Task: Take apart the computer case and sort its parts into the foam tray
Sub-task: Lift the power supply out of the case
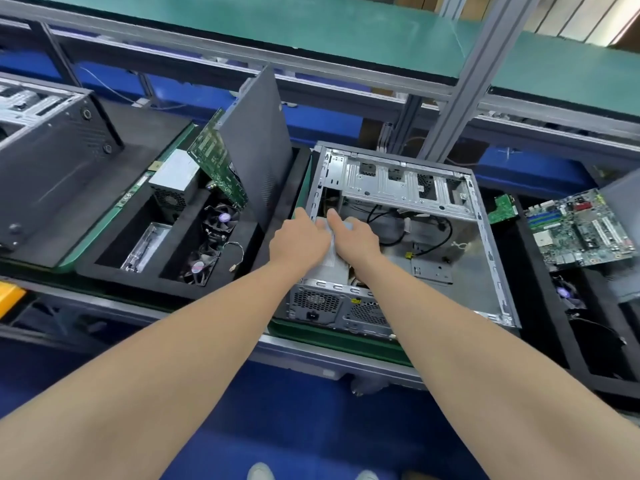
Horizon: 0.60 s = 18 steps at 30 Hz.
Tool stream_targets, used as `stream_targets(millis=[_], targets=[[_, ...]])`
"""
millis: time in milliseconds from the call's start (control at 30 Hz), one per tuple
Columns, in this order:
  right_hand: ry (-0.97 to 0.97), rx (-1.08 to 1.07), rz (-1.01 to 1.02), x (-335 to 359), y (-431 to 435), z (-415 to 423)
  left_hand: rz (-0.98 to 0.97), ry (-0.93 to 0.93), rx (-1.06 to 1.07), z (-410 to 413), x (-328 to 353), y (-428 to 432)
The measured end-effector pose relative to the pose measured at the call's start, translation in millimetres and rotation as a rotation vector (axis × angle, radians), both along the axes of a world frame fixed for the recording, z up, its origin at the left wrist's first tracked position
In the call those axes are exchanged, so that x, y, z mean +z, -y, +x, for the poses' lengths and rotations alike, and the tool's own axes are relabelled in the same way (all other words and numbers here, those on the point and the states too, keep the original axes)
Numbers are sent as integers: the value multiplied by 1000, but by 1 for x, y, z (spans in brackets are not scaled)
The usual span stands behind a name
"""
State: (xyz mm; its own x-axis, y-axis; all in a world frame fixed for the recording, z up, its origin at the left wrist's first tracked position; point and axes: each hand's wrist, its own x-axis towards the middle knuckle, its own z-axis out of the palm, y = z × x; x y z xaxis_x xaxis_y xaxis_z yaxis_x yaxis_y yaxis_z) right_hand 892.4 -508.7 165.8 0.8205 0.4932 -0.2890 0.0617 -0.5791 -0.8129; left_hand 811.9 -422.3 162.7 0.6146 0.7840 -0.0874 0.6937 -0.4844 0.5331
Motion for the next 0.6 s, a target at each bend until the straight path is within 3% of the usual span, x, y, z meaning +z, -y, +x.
stream_targets(millis=[600], targets=[[71,-8,65,1,-1,-1,43,7,1,-3,1,2]])
